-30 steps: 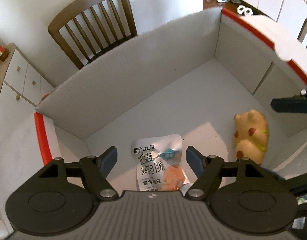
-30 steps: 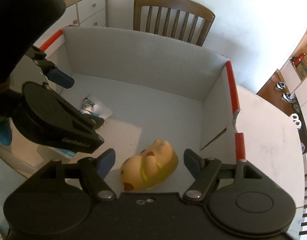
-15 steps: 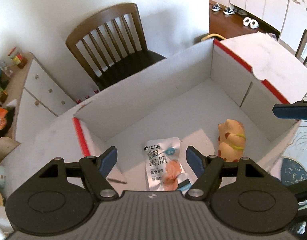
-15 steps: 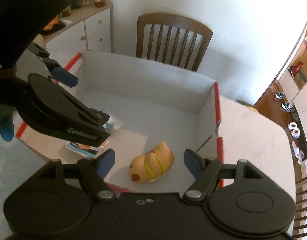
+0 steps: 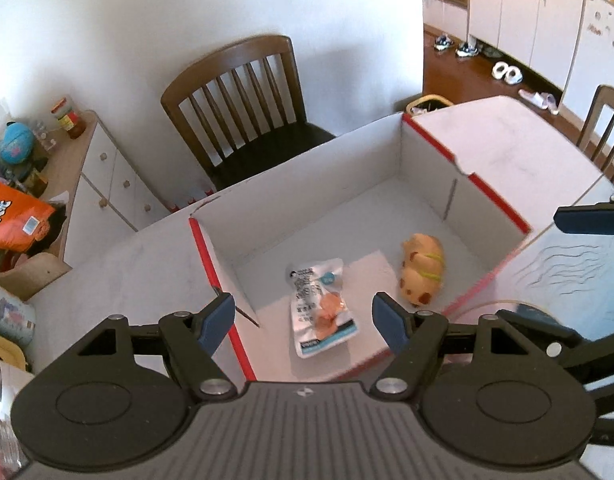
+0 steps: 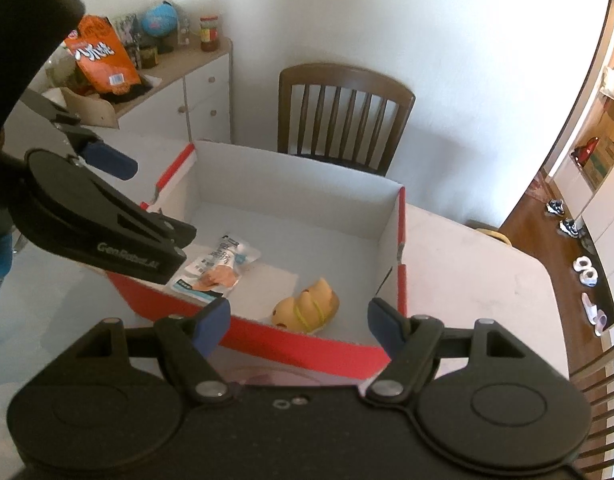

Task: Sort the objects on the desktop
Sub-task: 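Withdraw both tools from the red box back toward the snack pile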

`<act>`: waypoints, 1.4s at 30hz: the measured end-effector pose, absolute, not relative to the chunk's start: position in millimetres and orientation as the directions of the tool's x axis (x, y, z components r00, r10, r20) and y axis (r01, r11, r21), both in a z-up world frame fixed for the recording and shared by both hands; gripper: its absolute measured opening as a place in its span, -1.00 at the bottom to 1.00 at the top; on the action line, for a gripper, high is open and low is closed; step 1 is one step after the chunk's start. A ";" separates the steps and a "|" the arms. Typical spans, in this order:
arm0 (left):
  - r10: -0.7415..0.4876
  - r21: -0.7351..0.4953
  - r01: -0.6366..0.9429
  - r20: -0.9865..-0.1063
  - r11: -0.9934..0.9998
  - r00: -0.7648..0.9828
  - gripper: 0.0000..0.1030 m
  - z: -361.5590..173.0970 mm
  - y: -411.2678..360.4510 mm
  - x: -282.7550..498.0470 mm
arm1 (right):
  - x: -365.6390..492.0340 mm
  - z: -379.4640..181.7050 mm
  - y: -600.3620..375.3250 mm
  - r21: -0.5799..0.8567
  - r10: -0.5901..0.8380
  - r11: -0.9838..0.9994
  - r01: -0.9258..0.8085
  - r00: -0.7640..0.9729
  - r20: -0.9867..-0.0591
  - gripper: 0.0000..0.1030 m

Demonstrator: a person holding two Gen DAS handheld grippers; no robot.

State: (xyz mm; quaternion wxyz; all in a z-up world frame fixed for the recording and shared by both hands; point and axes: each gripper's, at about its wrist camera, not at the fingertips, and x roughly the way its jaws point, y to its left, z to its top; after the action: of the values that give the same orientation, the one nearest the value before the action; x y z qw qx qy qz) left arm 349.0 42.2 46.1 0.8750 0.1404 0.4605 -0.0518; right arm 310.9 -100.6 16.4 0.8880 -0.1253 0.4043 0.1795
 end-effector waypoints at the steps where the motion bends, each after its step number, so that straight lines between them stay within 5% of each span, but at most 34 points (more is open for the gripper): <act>1: 0.033 0.191 0.217 -0.817 0.957 0.576 0.45 49.0 41.7 344.1 | 305.9 19.5 -102.4 -0.073 0.222 0.905 -0.419 0.612 -0.759 0.47; 12: -0.003 0.144 0.184 -0.779 0.972 0.627 0.46 72.4 29.8 290.9 | 262.1 33.2 -122.5 -0.052 0.254 0.903 -0.425 0.628 -0.736 0.56; 14: -0.009 0.137 0.181 -0.772 0.974 0.635 0.60 73.5 28.9 280.6 | 252.5 35.0 -128.9 -0.042 0.267 0.901 -0.431 0.629 -0.730 0.62; 27: -0.049 0.109 0.194 -0.747 0.975 0.663 0.78 66.5 17.9 214.2 | 202.8 32.2 -156.8 -0.014 0.301 0.900 -0.435 0.645 -0.703 0.78; 29: -0.051 0.103 0.188 -0.740 0.977 0.671 0.99 65.1 16.2 205.5 | 197.2 30.5 -161.0 -0.018 0.297 0.902 -0.432 0.650 -0.700 0.79; 42: -0.076 0.076 0.179 -0.698 0.981 0.712 0.99 37.7 19.1 150.1 | 159.1 0.4 -175.7 -0.010 0.292 0.914 -0.406 0.673 -0.680 0.79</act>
State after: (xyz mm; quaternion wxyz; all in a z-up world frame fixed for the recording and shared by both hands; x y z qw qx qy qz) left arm 150.1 19.1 37.7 0.9226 0.0692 0.3731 -0.0689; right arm 159.1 -175.7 0.4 0.9109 -0.0802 0.3564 0.1916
